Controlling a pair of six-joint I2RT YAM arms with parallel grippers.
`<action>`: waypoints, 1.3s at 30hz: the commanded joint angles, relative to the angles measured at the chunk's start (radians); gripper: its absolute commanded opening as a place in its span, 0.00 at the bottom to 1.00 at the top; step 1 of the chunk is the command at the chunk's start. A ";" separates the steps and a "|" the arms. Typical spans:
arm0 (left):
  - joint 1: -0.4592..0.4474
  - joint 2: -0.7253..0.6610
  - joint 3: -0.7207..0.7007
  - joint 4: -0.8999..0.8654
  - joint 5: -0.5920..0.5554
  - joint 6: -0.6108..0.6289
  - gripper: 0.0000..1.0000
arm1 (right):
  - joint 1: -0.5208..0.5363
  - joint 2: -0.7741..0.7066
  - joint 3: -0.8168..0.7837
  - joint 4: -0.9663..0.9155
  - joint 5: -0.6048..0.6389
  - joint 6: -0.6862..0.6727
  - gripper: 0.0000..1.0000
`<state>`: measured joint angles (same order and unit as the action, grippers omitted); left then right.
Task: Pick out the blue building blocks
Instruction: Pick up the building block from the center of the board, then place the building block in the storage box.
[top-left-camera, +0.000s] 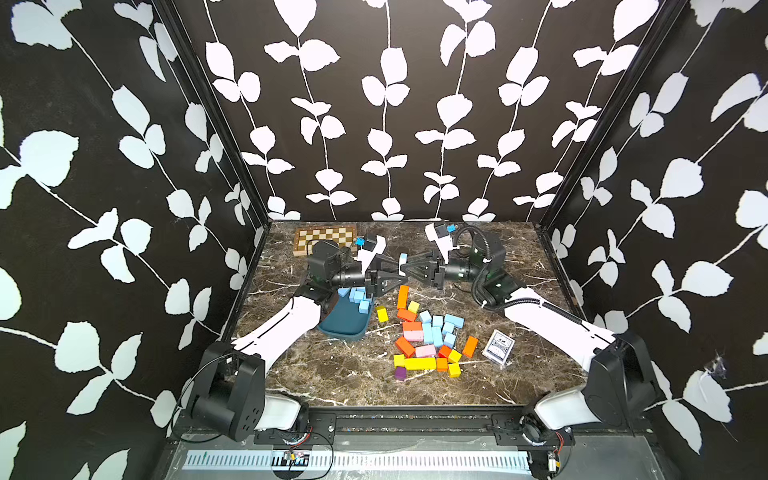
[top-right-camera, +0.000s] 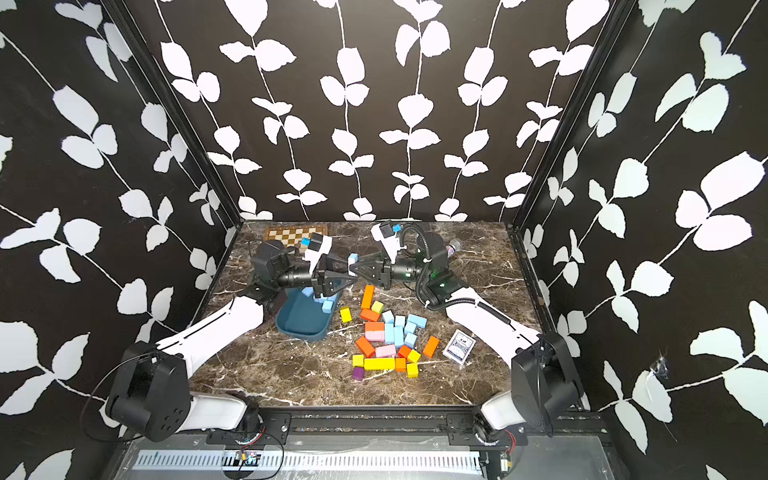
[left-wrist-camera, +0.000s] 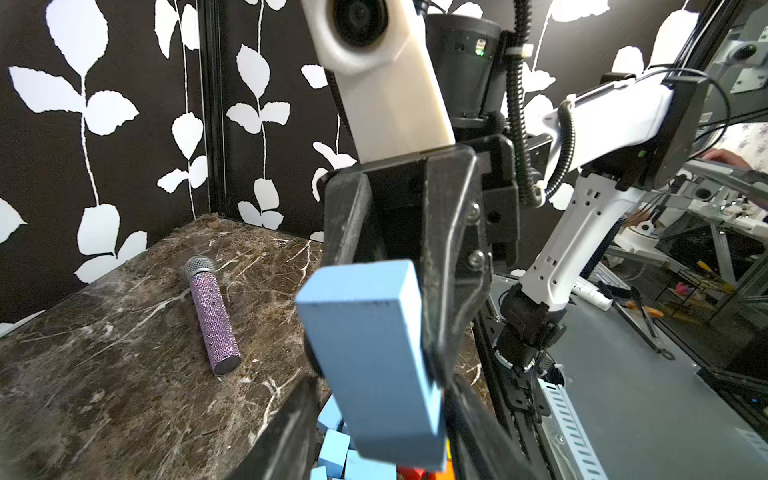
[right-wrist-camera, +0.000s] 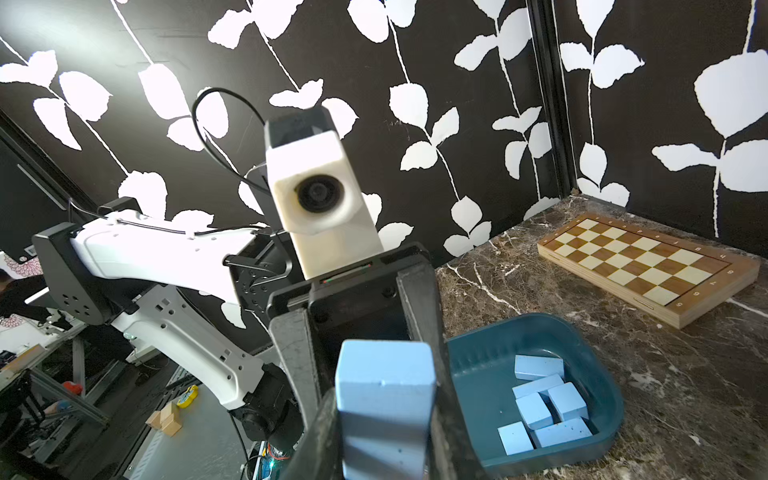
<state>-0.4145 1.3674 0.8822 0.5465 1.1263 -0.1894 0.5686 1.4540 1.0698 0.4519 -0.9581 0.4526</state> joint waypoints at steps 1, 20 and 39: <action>-0.008 0.001 0.026 0.034 0.013 -0.009 0.42 | 0.008 0.001 0.027 0.060 -0.033 -0.023 0.17; -0.003 -0.114 0.066 -0.659 -0.407 0.341 0.13 | 0.006 -0.210 -0.114 -0.191 0.475 -0.126 0.67; 0.109 0.018 -0.052 -0.977 -1.047 0.205 0.16 | 0.010 -0.124 -0.167 -0.217 0.538 0.046 0.66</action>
<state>-0.3279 1.3716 0.8433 -0.4171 0.1154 0.0563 0.5697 1.3262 0.9131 0.1970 -0.4229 0.4755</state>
